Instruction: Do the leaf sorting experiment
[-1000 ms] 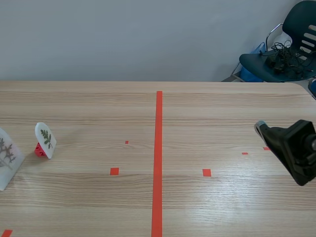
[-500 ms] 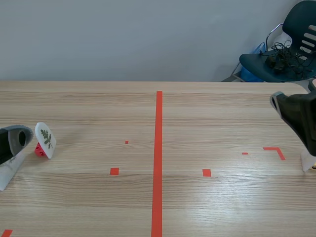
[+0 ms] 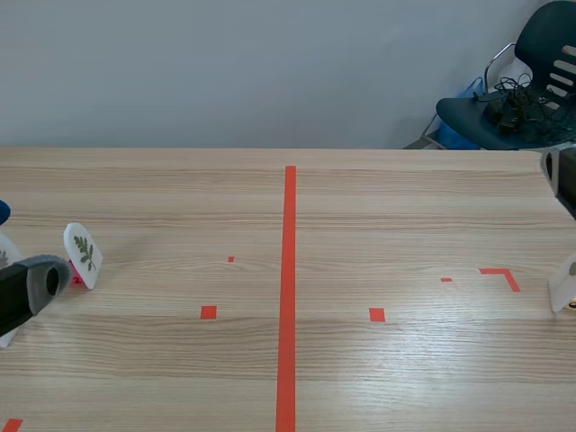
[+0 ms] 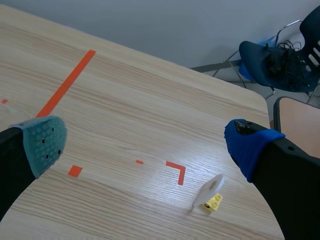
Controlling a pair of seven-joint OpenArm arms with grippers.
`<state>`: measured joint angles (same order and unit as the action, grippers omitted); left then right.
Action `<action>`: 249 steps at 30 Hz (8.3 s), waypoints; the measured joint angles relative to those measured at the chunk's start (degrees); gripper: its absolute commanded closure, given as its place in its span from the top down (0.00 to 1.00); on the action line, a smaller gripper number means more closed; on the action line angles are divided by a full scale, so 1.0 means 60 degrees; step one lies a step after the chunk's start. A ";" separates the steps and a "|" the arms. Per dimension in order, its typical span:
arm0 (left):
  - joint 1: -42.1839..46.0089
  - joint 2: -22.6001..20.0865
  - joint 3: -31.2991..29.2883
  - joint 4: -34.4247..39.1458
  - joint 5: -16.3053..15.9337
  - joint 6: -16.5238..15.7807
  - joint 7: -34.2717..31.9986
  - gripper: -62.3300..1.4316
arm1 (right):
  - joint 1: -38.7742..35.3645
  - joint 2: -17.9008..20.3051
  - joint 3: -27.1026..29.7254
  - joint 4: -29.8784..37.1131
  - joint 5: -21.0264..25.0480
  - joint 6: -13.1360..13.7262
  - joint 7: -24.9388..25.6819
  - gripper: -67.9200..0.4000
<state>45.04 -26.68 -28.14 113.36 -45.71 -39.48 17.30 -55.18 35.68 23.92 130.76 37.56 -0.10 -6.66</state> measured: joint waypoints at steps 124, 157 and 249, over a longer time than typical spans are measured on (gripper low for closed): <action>-0.0022 -0.1162 0.0000 -0.0004 0.0790 0.0390 0.0215 1.00 | 0.9712 -0.3483 -1.0298 -0.9723 -0.4331 0.4422 -0.0685 0.10; -0.0025 -0.1162 0.0000 -0.0004 0.0787 0.0390 0.0149 1.00 | 0.6291 -0.2954 -0.2448 -0.7898 -0.2288 0.1668 -0.1574 0.08; -0.0044 -0.1162 0.0000 -0.0004 0.0678 0.0390 -0.0069 1.00 | 0.1759 0.0084 -0.2248 0.0718 -0.1016 0.2408 -0.3439 1.00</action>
<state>44.77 -33.65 -28.14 113.34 -41.65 -37.15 16.88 -44.62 36.18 10.44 135.06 31.46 14.35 -27.29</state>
